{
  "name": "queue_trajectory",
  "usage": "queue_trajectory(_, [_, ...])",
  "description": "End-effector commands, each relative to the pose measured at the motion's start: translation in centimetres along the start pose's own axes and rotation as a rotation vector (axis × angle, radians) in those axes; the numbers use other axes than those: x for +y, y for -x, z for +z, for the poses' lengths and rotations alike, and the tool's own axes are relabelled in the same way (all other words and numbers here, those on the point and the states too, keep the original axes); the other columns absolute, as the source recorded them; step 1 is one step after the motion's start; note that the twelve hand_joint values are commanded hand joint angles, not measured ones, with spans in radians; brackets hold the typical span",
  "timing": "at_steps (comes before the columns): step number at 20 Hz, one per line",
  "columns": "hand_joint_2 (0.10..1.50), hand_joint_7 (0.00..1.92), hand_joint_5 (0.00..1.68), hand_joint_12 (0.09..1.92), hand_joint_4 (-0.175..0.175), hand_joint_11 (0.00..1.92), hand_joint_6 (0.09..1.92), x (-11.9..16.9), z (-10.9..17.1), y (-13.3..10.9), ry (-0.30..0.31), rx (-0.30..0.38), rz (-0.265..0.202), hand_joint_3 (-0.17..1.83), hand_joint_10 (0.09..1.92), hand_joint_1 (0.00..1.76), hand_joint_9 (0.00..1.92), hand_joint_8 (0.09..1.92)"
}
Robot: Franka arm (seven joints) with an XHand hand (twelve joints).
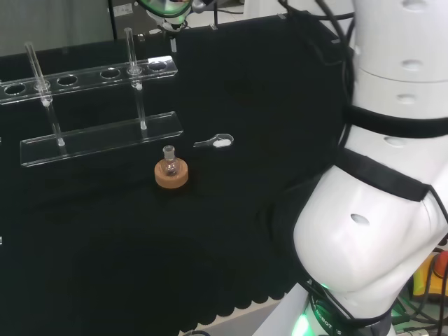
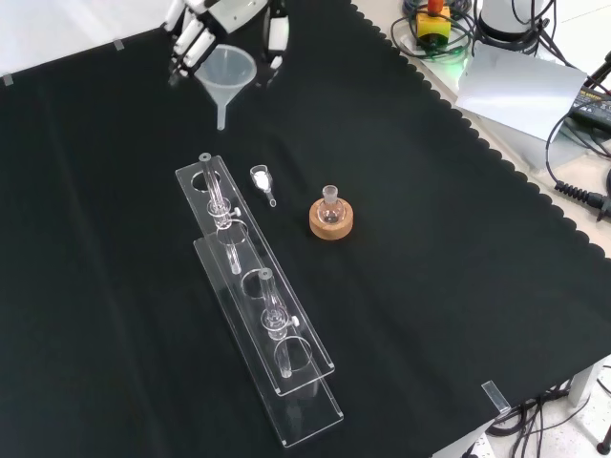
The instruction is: Place the funnel on the round-bottom flask.
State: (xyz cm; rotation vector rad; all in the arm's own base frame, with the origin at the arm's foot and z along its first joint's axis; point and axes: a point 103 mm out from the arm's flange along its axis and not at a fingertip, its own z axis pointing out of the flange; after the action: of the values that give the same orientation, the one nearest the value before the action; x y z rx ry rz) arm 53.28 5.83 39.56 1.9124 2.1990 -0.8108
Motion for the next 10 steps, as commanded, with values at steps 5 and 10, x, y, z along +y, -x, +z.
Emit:
queue_trajectory(5, [0.71, 0.51, 0.60, 1.18, -0.009, 0.65, 0.17, -6.8, 0.9, -1.6, -0.006, 0.013, 0.031, 0.54, 0.55, 0.84, 1.03, 0.63])
queue_trajectory(10, [0.71, 0.51, 0.59, 1.18, -0.009, 0.65, 0.17, -8.3, 2.3, -3.7, -0.026, 0.006, 0.022, 0.54, 0.54, 0.84, 1.03, 0.63])
